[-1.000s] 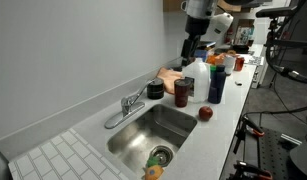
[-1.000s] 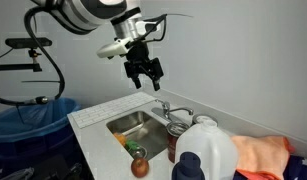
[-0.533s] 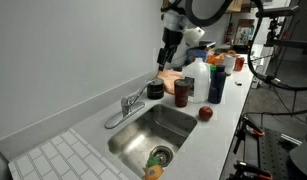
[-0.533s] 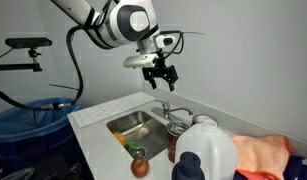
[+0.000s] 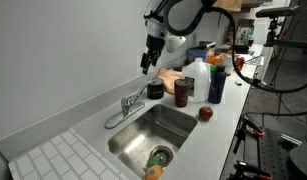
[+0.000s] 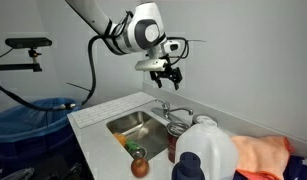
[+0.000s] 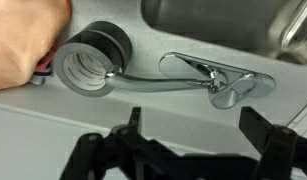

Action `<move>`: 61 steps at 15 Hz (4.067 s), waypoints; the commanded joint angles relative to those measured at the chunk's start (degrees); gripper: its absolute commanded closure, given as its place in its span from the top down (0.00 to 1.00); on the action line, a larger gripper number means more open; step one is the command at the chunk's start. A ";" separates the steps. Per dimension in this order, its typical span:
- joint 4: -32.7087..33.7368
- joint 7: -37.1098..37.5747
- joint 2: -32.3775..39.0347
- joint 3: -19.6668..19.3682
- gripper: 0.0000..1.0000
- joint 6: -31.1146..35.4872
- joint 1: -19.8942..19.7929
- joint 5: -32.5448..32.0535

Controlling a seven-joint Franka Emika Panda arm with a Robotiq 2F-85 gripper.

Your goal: Move the spout to the left

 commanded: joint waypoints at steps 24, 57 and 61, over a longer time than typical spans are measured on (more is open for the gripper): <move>24.83 3.94 28.61 -7.74 1.00 5.77 1.25 -0.51; 5.10 -4.05 12.71 0.39 1.00 -4.37 -2.32 14.57; 2.82 -9.82 10.43 2.93 1.00 -7.20 -2.87 18.40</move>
